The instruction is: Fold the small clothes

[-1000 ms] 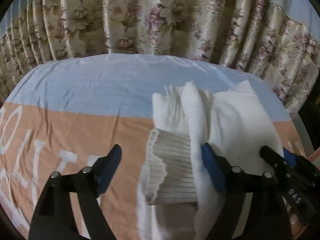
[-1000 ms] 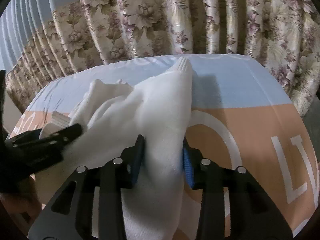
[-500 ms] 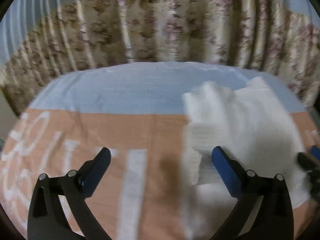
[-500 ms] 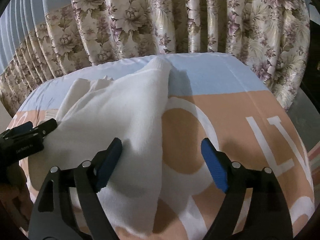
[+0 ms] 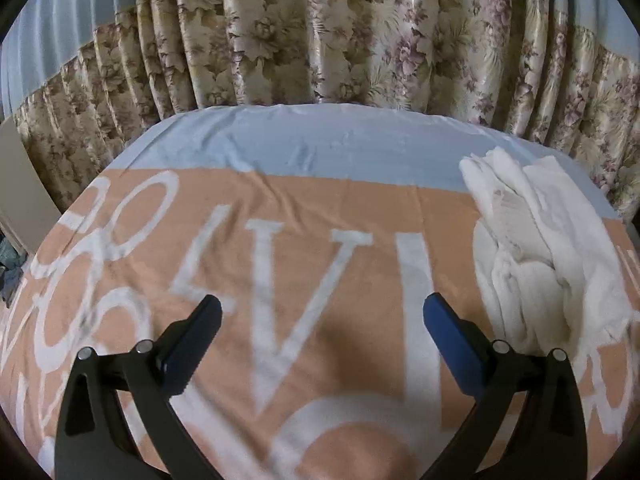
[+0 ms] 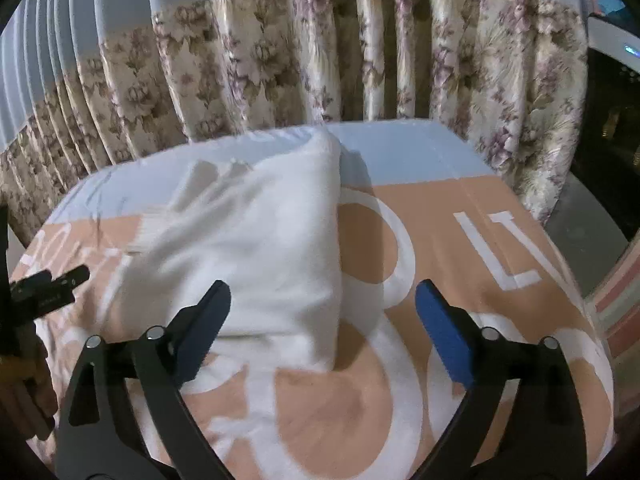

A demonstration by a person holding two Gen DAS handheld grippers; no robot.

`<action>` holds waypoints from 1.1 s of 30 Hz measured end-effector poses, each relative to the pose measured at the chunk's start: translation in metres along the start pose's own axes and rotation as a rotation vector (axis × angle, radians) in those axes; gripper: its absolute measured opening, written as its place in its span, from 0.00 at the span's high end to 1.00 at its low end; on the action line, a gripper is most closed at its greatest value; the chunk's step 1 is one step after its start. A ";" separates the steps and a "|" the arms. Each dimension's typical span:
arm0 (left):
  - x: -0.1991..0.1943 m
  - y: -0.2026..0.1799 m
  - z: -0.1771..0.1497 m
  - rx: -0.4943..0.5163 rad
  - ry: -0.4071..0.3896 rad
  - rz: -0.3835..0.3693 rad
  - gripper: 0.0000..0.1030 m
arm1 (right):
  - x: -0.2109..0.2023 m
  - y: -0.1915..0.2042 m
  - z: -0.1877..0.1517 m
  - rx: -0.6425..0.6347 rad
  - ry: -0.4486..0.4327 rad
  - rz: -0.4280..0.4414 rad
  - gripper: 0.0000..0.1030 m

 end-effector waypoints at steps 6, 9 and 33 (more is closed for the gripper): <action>-0.049 0.040 -0.007 -0.021 -0.054 0.000 0.01 | -0.037 0.037 -0.005 -0.073 -0.031 -0.028 0.03; -0.072 0.053 -0.012 -0.008 -0.082 -0.008 0.01 | -0.050 0.059 -0.009 -0.098 -0.034 -0.001 0.03; -0.147 0.073 -0.025 -0.004 -0.214 0.008 0.01 | -0.119 0.090 -0.017 -0.097 -0.100 -0.007 0.03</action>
Point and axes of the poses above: each gripper's, at about its wrist camera, not at the fingertips, and x roughly the way its jaws point, y to its left, z to its top, the point moved 3 cm from there along x, roughly the way its jaws point, and after that the axes turned 5 degrees about -x, right-handed, at the moved point
